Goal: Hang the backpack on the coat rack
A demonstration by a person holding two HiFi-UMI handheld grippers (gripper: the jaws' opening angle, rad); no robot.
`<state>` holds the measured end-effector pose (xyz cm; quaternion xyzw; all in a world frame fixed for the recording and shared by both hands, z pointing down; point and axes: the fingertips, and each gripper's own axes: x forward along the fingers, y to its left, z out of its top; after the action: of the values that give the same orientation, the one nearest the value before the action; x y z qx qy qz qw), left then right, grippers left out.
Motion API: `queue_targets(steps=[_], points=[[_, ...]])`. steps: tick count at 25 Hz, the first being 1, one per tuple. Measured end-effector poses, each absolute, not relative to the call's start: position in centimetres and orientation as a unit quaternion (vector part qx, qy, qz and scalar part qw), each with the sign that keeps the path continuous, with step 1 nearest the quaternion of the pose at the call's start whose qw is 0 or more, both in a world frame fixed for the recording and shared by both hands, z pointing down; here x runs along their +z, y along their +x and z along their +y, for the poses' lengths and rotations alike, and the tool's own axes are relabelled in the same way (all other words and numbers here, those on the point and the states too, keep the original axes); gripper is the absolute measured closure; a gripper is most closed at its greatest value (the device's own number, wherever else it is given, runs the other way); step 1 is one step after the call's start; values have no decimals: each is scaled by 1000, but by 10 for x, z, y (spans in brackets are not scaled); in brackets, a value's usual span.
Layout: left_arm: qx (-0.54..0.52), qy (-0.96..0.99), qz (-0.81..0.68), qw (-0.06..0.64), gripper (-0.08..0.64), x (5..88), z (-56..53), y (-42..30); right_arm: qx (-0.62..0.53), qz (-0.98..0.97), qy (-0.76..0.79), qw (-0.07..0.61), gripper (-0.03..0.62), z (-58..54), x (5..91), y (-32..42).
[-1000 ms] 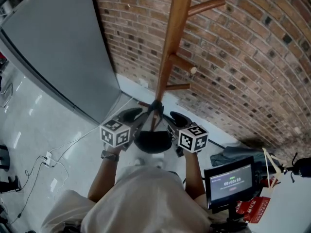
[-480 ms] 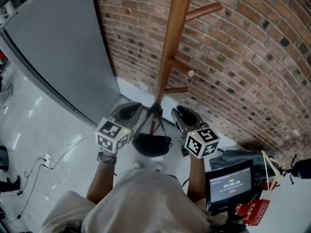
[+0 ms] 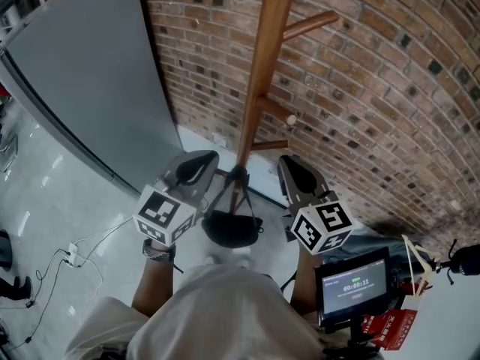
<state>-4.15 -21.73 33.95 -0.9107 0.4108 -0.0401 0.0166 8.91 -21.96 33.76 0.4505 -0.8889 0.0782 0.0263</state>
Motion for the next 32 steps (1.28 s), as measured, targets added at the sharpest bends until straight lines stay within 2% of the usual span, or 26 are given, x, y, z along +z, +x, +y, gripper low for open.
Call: queue_targets(steps=[13,32], points=[[-13,-905,418,74,560,293,-210,-41,7,-884,464,53,592,-213,302,83],[8,-899,431,78,560,291,-215,-46,23,-887,459,43,592,-215,304,83]])
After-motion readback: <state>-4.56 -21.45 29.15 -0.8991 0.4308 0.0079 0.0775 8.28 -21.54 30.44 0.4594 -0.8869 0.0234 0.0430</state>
